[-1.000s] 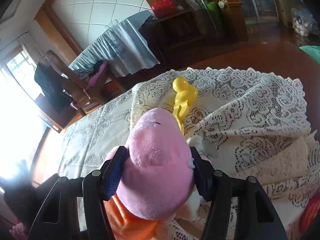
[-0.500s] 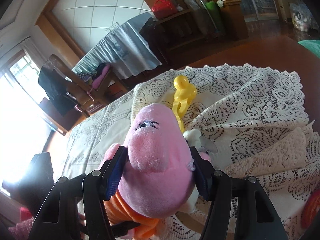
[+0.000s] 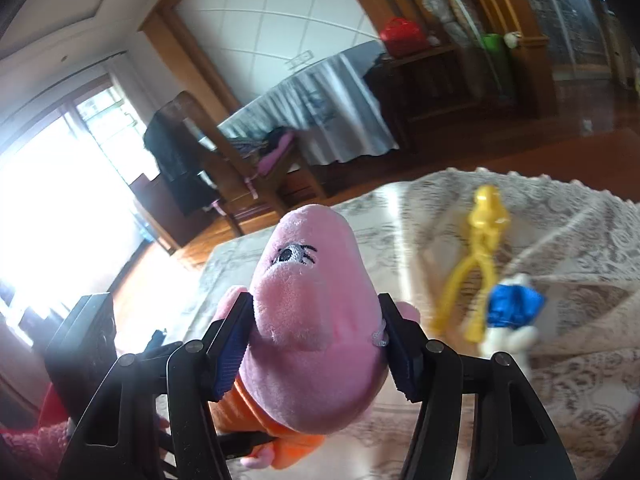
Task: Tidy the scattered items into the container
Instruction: 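Lift the pig plush with the right tool and carry it over the bin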
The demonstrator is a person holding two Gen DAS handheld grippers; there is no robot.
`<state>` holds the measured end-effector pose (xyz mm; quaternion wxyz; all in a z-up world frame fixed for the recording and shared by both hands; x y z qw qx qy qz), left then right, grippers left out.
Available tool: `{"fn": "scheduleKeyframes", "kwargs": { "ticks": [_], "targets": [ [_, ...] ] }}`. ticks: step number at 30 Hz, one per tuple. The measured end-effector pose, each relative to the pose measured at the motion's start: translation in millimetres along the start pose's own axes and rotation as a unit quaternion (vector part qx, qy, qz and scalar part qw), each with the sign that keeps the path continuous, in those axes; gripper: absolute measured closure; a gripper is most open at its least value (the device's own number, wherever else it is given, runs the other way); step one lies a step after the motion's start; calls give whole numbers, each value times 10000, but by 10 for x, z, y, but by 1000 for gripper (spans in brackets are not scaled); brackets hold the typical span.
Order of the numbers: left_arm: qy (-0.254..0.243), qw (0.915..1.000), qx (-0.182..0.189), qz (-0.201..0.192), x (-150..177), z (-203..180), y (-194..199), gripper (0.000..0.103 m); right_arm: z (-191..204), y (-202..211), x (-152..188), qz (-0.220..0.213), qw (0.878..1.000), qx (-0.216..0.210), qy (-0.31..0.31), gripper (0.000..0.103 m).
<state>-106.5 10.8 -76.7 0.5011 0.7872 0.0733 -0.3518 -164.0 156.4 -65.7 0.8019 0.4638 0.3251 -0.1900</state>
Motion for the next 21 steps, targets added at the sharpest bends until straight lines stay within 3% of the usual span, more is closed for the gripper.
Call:
{"fn": "scheduleKeyframes", "kwargs": {
  "ticks": [9, 21],
  "targets": [
    [627, 9941, -871, -160, 701, 737, 947, 27, 1299, -513, 164, 364, 9935, -971, 460, 42],
    [1477, 9743, -1640, -450, 1597, 1574, 1938, 27, 2995, -1022, 505, 883, 9691, -1814, 1419, 42]
  ]
}}
Point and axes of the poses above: each gripper's, at about its wrist camera, not at the fingertips, and y roughly against the way its jaws point, z to its left, x to its underside, the point moved 1 cm from there along -y, roughly the way its jaws point, and after that the axes turned 12 degrees about x, right-handed, at the moved point
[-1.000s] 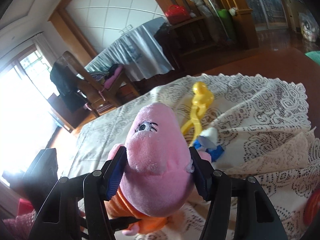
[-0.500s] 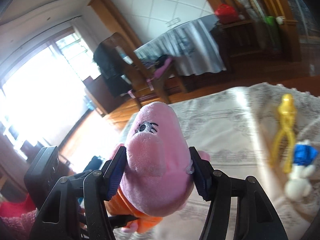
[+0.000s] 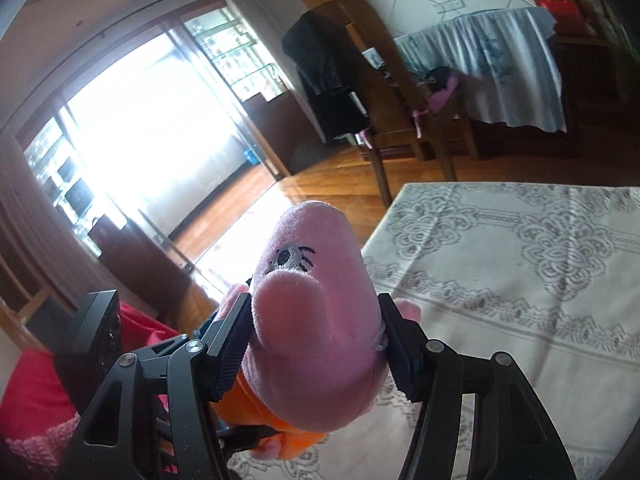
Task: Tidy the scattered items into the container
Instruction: 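Lift the pig plush with the right tool and carry it over the bin, then open the right tool to drop the pig plush into the bin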
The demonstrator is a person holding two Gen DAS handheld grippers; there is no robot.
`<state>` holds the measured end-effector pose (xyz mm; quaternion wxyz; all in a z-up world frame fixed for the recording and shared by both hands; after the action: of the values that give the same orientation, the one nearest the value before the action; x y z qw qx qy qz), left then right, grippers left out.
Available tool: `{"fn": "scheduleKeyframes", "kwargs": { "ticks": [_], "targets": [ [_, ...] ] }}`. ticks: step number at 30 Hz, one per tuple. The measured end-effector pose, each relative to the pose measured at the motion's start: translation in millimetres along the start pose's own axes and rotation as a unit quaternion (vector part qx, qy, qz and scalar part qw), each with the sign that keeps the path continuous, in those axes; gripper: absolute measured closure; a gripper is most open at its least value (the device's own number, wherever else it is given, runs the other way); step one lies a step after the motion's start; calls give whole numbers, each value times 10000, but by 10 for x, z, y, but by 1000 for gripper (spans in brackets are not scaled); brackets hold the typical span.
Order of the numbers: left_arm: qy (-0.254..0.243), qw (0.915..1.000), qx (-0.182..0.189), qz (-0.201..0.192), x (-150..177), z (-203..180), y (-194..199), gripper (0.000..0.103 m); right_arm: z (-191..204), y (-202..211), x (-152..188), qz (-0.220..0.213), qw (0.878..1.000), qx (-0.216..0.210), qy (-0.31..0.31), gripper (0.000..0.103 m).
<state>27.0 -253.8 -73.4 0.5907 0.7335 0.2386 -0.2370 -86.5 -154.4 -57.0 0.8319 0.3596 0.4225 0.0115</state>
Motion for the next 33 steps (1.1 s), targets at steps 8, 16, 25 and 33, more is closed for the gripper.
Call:
{"fn": "scheduleKeyframes", "kwargs": {
  "ticks": [8, 16, 25, 33],
  "targets": [
    [845, 9949, -548, -4, 541, 842, 335, 27, 889, -846, 40, 635, 9945, -541, 632, 42],
    [1757, 9781, -1107, 149, 1066, 1643, 567, 26, 1881, -1696, 209, 1149, 9782, -988, 1420, 42],
    [2300, 9541, -1827, 582, 1474, 2259, 479, 14, 2132, -2158, 231, 1381, 9753, -847, 1504, 2],
    [2793, 9390, -1949, 481, 1587, 2427, 422, 14, 1920, -2352, 520, 1786, 9715, -330, 1522, 0]
  ]
}}
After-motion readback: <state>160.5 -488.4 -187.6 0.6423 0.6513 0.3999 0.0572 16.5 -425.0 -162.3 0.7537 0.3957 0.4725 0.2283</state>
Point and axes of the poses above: each gripper's, at about its wrist camera, not at the fingertips, and y roughly against the way its jaws point, z to its left, x to its underside, the point moved 1 cm from there along -y, roughly the way its jaws point, and after that the axes turned 12 degrees about x, right-handed, at the moved point
